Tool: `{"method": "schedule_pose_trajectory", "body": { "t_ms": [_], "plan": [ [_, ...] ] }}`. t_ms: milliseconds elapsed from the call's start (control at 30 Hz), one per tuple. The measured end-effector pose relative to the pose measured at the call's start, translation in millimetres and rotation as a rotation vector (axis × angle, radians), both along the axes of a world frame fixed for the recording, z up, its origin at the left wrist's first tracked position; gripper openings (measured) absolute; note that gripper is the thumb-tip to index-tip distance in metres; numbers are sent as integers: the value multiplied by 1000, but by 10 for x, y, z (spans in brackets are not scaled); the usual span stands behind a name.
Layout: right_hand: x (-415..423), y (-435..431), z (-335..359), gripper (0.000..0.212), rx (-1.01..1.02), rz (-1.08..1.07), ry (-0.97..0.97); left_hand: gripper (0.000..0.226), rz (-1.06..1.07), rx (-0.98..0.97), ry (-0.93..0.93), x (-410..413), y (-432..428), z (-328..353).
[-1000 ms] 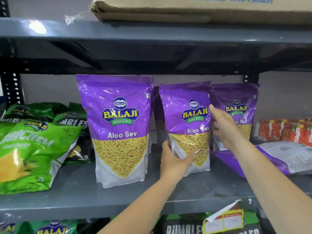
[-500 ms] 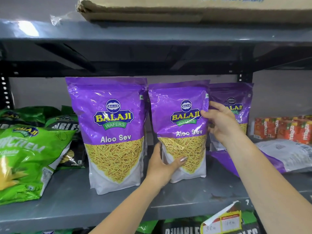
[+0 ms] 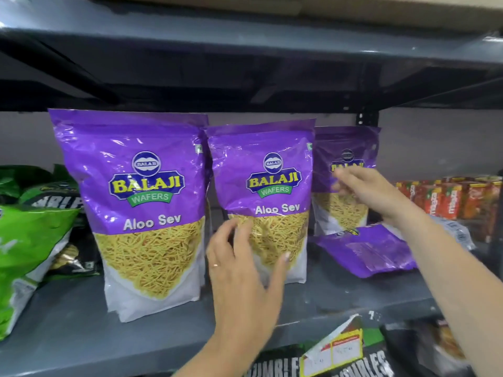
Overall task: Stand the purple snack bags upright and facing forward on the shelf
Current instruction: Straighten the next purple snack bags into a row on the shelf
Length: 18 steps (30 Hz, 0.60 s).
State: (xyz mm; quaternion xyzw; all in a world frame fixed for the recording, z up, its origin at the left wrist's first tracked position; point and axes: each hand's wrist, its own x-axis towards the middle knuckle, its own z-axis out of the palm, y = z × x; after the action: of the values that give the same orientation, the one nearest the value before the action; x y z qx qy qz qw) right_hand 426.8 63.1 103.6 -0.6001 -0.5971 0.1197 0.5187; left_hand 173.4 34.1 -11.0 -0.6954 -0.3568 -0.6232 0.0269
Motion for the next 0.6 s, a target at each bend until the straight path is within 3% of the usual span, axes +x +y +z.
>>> {"method": "schedule_pose_trajectory", "body": {
  "t_ms": [33, 100, 200, 300, 333, 433, 600],
  "plan": [
    [189, -23, -5, 24, -42, -81, -175, 50, -66, 178, 64, 85, -117, 32],
    [538, -73, -49, 22, -146, -214, -377, 38, -185, 398, 386, 318, -194, 61],
    [989, -181, -213, 31, -318, -319, -408, 60, -180, 368, 929, 701, -104, 180],
    [1196, -245, -381, 80, -379, -329, -432, 62, -142, 304, 1217, 1048, 165, 255],
    [1183, -274, -401, 80, -376, -319, -409, 57, -124, 302, 1276, 1139, 243, 279],
    [1157, -296, -438, 55, -373, -324, -407, 37, -75, 406, 1354, 1280, 307, 404],
    [1245, -305, -539, 45, -191, -421, -205, 18, -15, 482, 1139, 1348, 387, 913]
  ]
}}
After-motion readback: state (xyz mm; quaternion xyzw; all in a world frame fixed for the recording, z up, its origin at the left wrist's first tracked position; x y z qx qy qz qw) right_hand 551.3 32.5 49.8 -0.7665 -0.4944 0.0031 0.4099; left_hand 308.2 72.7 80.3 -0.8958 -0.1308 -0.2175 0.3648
